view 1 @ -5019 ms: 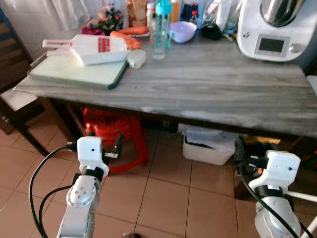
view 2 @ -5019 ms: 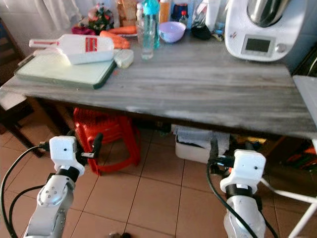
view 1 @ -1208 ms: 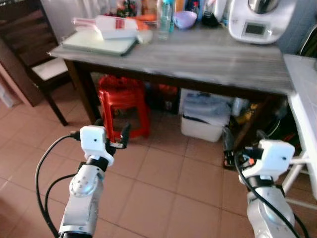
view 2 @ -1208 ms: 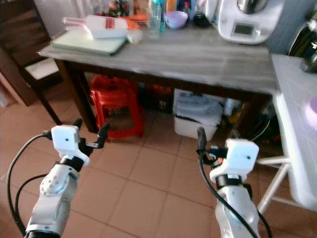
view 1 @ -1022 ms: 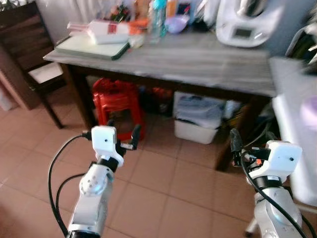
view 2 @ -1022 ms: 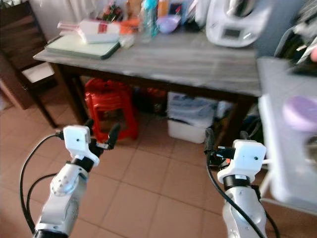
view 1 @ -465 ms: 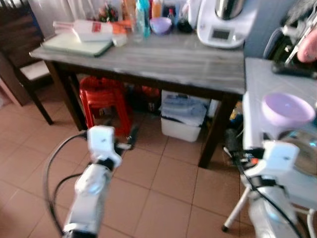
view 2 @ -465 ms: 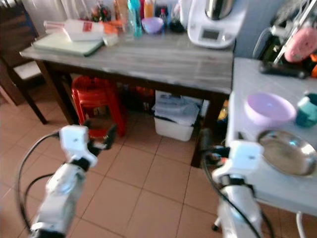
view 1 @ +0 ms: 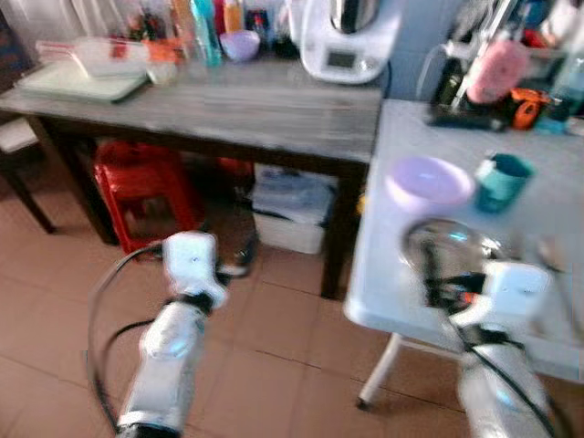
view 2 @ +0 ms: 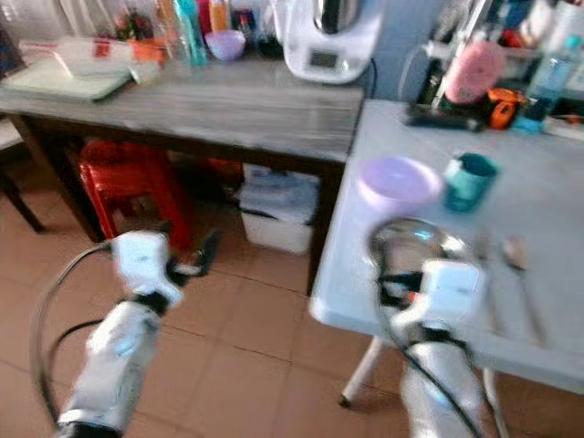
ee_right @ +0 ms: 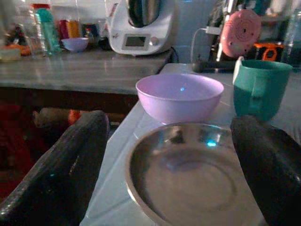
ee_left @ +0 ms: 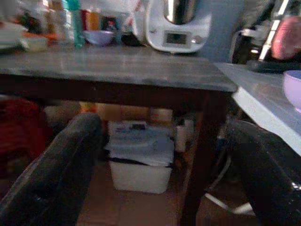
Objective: Setting the table
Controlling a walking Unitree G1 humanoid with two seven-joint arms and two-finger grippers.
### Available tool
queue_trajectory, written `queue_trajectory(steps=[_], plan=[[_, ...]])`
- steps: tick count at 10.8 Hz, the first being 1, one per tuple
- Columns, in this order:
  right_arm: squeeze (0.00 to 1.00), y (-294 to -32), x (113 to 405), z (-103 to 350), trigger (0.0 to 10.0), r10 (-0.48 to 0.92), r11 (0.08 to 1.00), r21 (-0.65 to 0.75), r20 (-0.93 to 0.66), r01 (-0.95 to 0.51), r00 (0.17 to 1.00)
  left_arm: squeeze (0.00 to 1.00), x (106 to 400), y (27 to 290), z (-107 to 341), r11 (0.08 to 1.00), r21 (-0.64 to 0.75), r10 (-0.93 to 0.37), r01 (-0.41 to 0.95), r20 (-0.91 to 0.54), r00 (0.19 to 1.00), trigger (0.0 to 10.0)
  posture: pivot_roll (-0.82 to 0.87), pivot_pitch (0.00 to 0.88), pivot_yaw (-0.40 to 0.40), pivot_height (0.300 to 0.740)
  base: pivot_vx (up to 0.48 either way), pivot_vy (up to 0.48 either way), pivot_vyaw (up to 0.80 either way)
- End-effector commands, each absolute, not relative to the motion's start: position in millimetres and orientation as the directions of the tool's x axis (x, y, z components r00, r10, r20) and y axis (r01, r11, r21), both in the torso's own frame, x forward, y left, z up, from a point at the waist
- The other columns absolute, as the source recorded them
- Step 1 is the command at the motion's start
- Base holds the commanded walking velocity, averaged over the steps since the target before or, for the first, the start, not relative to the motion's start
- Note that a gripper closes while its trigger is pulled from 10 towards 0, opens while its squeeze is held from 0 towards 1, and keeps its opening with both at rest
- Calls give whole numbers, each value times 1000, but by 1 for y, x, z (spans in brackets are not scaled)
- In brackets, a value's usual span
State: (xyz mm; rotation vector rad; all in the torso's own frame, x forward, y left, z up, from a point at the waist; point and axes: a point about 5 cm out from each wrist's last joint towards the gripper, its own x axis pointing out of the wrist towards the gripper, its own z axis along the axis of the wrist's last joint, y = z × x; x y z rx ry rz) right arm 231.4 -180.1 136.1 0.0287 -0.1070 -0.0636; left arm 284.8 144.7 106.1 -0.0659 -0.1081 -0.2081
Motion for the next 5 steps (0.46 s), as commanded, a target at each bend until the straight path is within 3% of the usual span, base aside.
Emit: queue_trajectory(steps=[1,3,5], plan=[[0,-185,231,138,10000,-81,997,18,111,80,990,0,285,141,107,973,-50,-218,225,119,969,10000,-11,61,28,740,0,-409,0],[0,-186,231,138,10000,-84,996,16,111,83,990,0,286,140,107,972,-49,-222,228,116,968,10000,-12,63,28,740,0,-409,0],[0,-186,232,139,10000,-87,996,12,112,86,990,0,286,140,109,972,-57,-218,227,135,967,10000,-11,68,24,740,0,0,0]])
